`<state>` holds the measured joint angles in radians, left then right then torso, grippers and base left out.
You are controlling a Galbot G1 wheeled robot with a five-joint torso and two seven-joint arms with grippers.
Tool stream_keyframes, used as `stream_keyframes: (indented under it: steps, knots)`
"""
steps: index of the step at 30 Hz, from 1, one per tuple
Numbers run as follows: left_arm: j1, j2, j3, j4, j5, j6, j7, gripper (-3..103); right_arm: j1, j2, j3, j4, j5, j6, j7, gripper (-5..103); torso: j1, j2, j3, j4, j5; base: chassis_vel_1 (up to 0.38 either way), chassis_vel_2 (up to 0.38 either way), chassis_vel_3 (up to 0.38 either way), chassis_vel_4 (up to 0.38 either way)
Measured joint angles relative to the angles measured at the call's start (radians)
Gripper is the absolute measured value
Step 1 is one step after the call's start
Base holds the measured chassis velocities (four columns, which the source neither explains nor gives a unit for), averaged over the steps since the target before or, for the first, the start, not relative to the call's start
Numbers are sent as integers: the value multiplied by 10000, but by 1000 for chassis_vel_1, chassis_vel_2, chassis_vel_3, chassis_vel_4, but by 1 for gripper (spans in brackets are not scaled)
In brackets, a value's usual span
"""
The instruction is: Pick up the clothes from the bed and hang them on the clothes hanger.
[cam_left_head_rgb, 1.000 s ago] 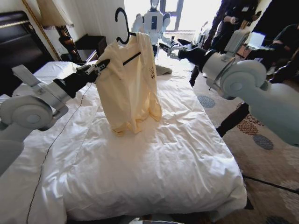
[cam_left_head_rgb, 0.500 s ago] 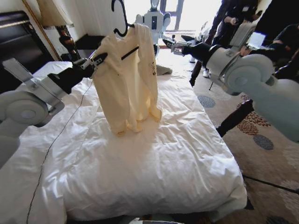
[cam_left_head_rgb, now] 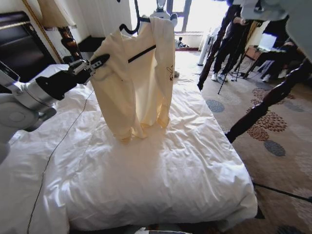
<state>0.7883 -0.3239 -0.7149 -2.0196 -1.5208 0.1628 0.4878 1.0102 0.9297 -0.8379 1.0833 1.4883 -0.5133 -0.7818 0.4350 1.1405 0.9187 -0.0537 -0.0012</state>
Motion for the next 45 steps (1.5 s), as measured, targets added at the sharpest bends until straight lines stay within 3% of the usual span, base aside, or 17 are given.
stream_keyframes:
  steps: [1, 2, 5, 13, 20, 27, 34, 36, 37, 38, 44, 45]
  knots:
    - [0, 0, 0, 0, 0, 0, 0, 2, 0, 0, 0, 0, 0, 0, 0, 100, 0, 0, 0, 0, 0, 0, 0, 0, 0]
    - [0, 10, 5, 88, 2, 14, 113, 2, 83, 37, -94, -214, -372, -13, -684, 100, -1, 0, 0, -2, 1, 0, 0, 0, 0]
    - [-50, 10, 130, 278, 50, 15, 331, 2, 193, 5, -366, -453, -952, 7, -1763, 100, -4, 1, -1, -10, 13, 0, 0, 0, 0]
    - [-181, -10, 257, 363, 69, -4, 439, 2, 271, 292, -999, -832, -1625, 424, -2756, 100, -3, 0, -1, -8, 10, 0, 0, 0, 0]
    - [-138, -7, 136, 428, 111, -53, 726, 2, 213, 1583, -582, -2391, -2802, 757, -3572, 100, -2, 0, -1, -5, 3, 0, 0, 0, 0]
    - [-138, -9, 105, 446, 119, -57, 758, 2, 117, 1692, -755, -2289, -2971, 784, -4008, 101, -3, 0, -1, -6, 6, 0, 0, 0, 0]
    - [-168, -42, 104, 418, 129, -65, 753, 2, -40, 1482, -1032, -1911, -2939, 822, -4190, 85, -3, 0, -1, -9, 10, 0, 0, 0, 0]
    - [-176, -42, 105, 404, 129, -66, 750, 2, -76, 1480, -1031, -1848, -2911, 822, -4177, 85, -3, 0, -2, -9, 11, 0, 0, 0, 0]
    - [-180, -42, 105, 392, 129, -67, 747, 2, -121, 1489, -1018, -1784, -2855, 823, -4129, 74, -3, 0, -2, -7, 10, 0, 0, 0, 0]
    - [-181, -42, 105, 388, 129, -69, 743, 2, -150, 1510, -993, -1772, -2821, 826, -4095, 74, -3, 0, -2, -8, 9, 0, 0, 0, 0]
    - [-154, -41, 80, 371, 128, -84, 737, 2, -240, 1675, -792, -1883, -2758, 875, -4036, 47, -3, 0, -2, -5, 5, 0, 0, 0, 0]
    - [-154, -41, 80, 371, 128, -84, 737, 2, -240, 1675, -792, -1883, -2758, 875, -4036, 47, -3, 0, -2, -5, 5, 0, 0, 0, 0]
